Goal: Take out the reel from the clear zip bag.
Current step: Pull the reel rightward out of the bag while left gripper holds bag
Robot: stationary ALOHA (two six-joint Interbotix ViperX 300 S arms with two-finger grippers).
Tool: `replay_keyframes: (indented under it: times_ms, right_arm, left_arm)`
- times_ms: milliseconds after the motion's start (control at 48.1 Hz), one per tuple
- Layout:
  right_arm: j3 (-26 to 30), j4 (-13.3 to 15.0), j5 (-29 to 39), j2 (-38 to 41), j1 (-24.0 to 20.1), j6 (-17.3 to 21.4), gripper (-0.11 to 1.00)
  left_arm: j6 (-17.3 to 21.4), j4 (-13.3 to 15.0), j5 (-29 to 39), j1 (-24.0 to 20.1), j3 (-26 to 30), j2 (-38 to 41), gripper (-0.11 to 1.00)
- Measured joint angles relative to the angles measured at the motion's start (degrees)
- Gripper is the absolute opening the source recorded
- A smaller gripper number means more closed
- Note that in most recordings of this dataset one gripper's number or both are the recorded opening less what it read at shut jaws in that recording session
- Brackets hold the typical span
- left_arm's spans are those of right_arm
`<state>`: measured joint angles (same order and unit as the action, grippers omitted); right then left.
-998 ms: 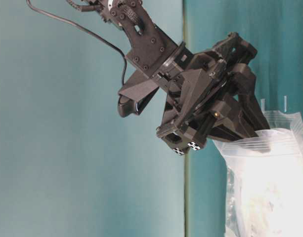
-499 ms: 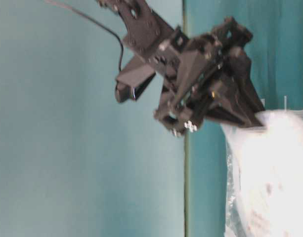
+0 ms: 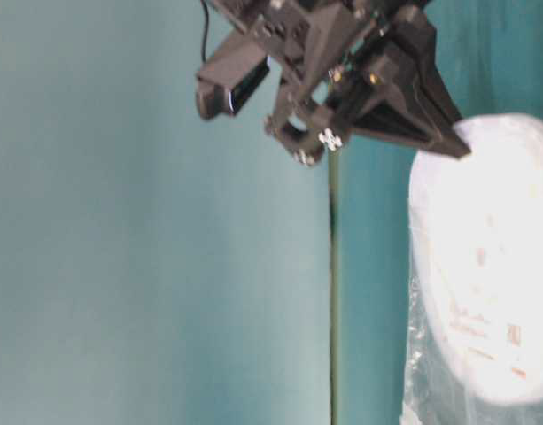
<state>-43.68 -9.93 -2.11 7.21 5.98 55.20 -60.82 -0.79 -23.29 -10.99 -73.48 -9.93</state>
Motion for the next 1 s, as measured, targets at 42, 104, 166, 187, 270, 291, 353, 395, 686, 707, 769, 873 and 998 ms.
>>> replay_keyframes:
  times_ms: [42, 104, 166, 187, 270, 291, 353, 395, 686, 707, 769, 873, 998]
  right_arm:
    - [-0.7, 0.0, 0.09, -0.44, 0.0, 0.0, 0.04]
    - [-1.67, 0.0, 0.18, -1.23, 0.0, 0.09, 0.04]
    - [-2.64, -0.09, 0.26, -1.93, 0.0, 0.09, 0.04]
    - [-2.99, 0.0, 0.35, -2.11, 0.0, 0.09, 0.04]
    - [-4.22, 0.0, 0.53, -3.16, 0.0, 0.09, 0.04]
    - [-4.57, -0.09, 0.53, -3.43, 0.0, 0.09, 0.04]
    - [-5.54, -0.09, 0.62, -4.31, 0.0, 0.09, 0.04]
    - [-6.06, 0.0, 0.62, -4.75, 0.0, 0.09, 0.04]
    - [-8.96, 0.0, 0.62, -7.29, 0.0, 0.09, 0.04]
    - [-9.14, -0.09, 0.7, -7.47, 0.0, 0.09, 0.04]
    - [-9.67, -0.09, 0.7, -7.91, 0.0, 0.09, 0.04]
    - [-10.55, 0.0, 0.79, -8.61, 0.0, 0.09, 0.04]
    - [-11.69, 0.0, 0.97, -9.76, 0.44, 0.09, 0.04]
  left_arm:
    - [0.0, 0.0, 0.0, -0.09, 0.0, 0.0, 0.01]
    - [0.0, -0.09, 0.0, 0.0, 0.0, 0.0, 0.01]
    - [0.0, 0.0, 0.0, 0.0, 0.0, 0.0, 0.01]
    - [0.09, 0.0, 0.09, 0.0, 0.0, -0.09, 0.01]
    - [0.09, 0.0, 0.09, -0.09, 0.0, -0.09, 0.01]
    - [0.09, 0.0, 0.0, 0.0, 0.0, -0.09, 0.01]
    - [0.0, 0.0, 0.0, 0.0, -0.09, -0.09, 0.01]
    - [0.0, 0.0, 0.0, 0.0, 0.0, -0.09, 0.01]
    - [0.09, 0.0, 0.97, 0.0, 0.0, -0.09, 0.01]
    - [0.09, 0.0, 0.97, 0.0, 0.0, -0.18, 0.01]
    - [0.0, -0.09, 0.97, 0.0, 0.0, -0.18, 0.01]
    - [0.0, -0.09, 1.05, 0.0, 0.0, -0.18, 0.01]
    - [0.0, -0.09, 1.05, 0.0, 0.0, -0.18, 0.01]
